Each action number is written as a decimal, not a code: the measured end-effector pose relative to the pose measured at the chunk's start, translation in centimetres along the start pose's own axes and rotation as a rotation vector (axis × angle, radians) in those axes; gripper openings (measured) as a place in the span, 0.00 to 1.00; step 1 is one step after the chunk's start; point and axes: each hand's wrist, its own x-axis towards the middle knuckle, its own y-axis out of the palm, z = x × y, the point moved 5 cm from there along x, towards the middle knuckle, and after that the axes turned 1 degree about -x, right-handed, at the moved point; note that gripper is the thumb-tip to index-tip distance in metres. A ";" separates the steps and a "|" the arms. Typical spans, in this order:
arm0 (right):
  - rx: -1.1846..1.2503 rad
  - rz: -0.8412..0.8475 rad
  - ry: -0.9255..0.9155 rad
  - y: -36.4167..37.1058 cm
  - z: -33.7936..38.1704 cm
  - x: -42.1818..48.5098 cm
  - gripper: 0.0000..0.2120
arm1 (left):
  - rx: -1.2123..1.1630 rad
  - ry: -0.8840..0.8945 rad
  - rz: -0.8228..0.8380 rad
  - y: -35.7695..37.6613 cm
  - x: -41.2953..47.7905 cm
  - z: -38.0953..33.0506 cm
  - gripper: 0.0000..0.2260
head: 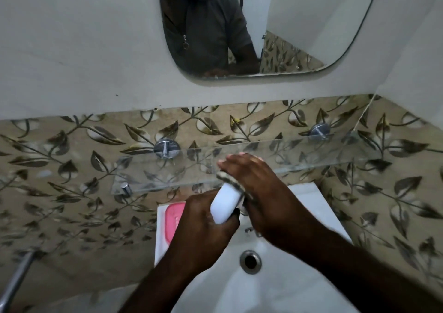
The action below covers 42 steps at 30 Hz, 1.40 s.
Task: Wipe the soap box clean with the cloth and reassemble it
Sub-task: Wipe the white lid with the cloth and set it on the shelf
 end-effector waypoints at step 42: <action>0.044 0.321 0.038 -1.5 -0.3 0.1 0.25 | -0.290 -0.218 0.303 1.3 2.2 2.3 0.11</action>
